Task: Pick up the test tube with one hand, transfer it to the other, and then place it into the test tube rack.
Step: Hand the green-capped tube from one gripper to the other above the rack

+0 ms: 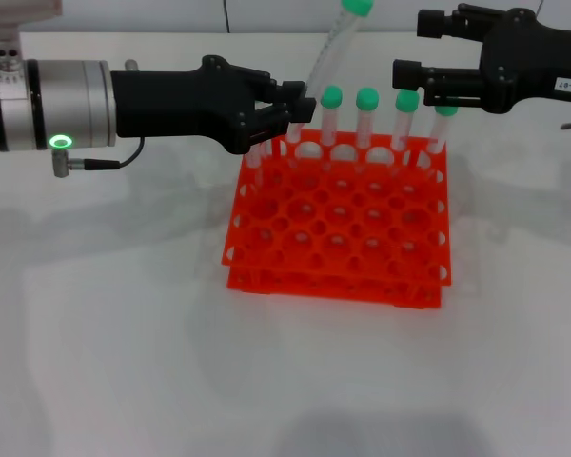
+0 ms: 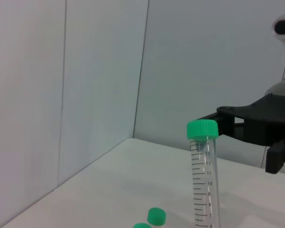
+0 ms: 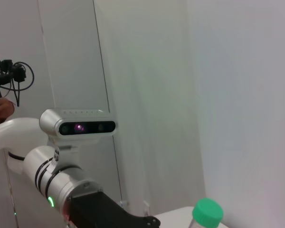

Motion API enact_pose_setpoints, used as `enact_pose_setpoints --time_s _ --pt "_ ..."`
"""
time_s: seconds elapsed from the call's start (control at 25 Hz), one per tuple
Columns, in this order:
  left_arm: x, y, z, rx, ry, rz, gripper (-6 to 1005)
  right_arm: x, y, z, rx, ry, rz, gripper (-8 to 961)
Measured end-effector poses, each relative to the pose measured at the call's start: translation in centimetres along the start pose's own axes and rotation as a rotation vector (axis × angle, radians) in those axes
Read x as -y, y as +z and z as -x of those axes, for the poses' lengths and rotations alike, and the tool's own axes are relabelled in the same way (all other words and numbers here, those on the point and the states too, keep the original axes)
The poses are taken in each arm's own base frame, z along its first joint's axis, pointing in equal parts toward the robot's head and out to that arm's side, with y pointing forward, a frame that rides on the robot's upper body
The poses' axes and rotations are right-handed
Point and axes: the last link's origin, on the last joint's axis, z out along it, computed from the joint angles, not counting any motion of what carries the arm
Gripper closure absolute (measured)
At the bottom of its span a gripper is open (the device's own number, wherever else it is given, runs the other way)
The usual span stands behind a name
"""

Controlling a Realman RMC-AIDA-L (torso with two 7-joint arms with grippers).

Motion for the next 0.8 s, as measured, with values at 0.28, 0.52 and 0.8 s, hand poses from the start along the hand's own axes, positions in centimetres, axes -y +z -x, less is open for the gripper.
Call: enact_pose_setpoints --time_s 0.28,0.52,0.8 --pt "-0.1 0.0 0.1 0.0 0.001 0.002 755 0.1 0.6 0.2 0.022 0.016 0.013 156" --pt "-0.1 0.0 0.0 0.002 0.002 0.005 751 0.2 1.1 0.4 0.028 0.022 0.024 156" --pt "-0.1 0.2 -0.1 0.0 0.004 0.008 747 0.4 2.7 0.8 0.054 0.047 0.048 156"
